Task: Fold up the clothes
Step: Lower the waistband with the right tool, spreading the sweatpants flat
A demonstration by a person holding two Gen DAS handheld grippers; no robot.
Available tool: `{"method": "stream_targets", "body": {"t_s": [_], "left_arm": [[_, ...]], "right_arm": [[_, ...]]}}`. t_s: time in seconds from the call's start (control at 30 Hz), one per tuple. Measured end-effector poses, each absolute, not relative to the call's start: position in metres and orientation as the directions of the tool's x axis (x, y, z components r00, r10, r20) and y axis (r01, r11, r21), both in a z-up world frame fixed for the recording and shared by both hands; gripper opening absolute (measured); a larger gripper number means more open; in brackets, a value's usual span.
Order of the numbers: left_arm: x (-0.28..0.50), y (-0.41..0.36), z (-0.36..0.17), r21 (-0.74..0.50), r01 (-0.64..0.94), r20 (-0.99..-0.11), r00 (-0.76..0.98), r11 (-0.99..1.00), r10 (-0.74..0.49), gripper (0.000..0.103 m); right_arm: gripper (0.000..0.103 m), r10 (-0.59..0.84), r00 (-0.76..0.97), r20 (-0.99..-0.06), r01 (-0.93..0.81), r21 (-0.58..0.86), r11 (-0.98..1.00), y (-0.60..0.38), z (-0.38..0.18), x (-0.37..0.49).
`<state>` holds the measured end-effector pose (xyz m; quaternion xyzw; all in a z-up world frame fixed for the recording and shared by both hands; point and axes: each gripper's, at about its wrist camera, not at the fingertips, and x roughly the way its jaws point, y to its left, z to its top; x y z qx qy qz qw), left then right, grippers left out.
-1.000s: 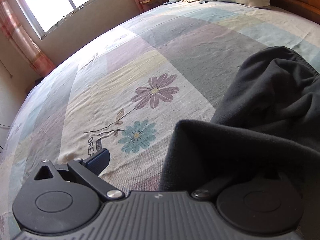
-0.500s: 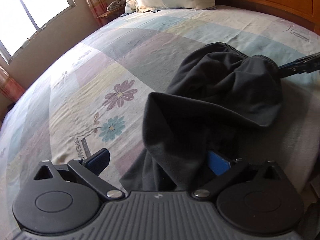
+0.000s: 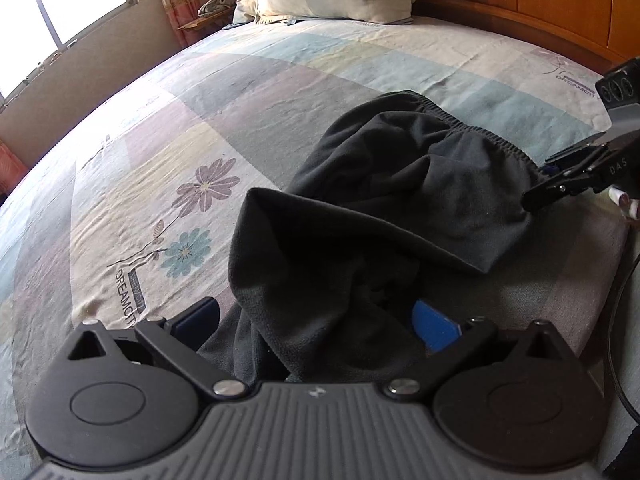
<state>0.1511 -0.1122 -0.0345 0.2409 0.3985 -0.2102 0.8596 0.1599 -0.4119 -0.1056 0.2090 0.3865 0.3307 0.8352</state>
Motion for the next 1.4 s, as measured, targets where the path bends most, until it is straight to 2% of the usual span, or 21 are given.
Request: {"method": "stream_targets", "body": {"t_s": [0.03,0.07,0.13,0.47,0.57,0.63,0.73,0.8,0.97,1.17,1.4], "left_arm": [[0.15,-0.114,-0.035,0.25,0.555,-0.785,0.596,0.793,-0.169,0.102],[0.149,-0.115,-0.035,0.251,0.558,-0.783,0.597,0.791,-0.172,0.102],[0.147,-0.117,-0.034,0.246,0.562,-0.783,0.596,0.789,-0.18,0.102],[0.129,-0.113,-0.029,0.256,0.569,-0.772,0.607,0.781,-0.19,0.102],[0.126,-0.114,-0.029,0.252,0.574,-0.772,0.604,0.779,-0.196,0.102],[0.125,-0.116,-0.03,0.247,0.578,-0.774,0.601,0.777,-0.201,0.102],[0.124,-0.119,-0.028,0.243,0.587,-0.772,0.599,0.772,-0.213,0.102],[0.123,-0.122,-0.027,0.241,0.594,-0.77,0.599,0.768,-0.222,0.102],[0.121,-0.129,-0.025,0.235,0.612,-0.766,0.595,0.755,-0.244,0.102],[0.122,-0.132,-0.032,0.215,0.62,-0.773,0.581,0.755,-0.256,0.102],[0.125,-0.122,-0.053,0.124,0.609,-0.787,0.542,0.784,-0.296,0.102]], "right_arm": [[0.036,0.718,0.482,-0.502,-0.382,0.617,0.688,-0.414,-0.104,0.158],[0.031,0.72,0.484,-0.498,-0.371,0.628,0.684,-0.417,-0.103,0.156],[0.027,0.693,0.503,-0.516,-0.337,0.622,0.707,-0.419,-0.099,0.152],[0.024,0.55,0.606,-0.574,-0.187,0.57,0.8,-0.456,-0.067,0.12],[0.026,0.492,0.593,-0.638,-0.147,0.515,0.844,-0.465,-0.066,0.108],[0.037,0.429,0.573,-0.698,-0.083,0.472,0.878,-0.471,-0.072,0.105],[0.045,0.391,0.593,-0.704,-0.01,0.479,0.878,-0.487,-0.075,0.1],[0.048,0.398,0.631,-0.666,0.001,0.514,0.858,-0.494,-0.07,0.1],[0.049,0.423,0.656,-0.624,-0.044,0.528,0.848,-0.48,-0.06,0.121],[0.051,0.506,0.617,-0.602,-0.177,0.521,0.835,-0.422,-0.054,0.132],[0.053,0.548,0.54,-0.638,-0.224,0.519,0.825,-0.371,-0.077,0.133]]}}
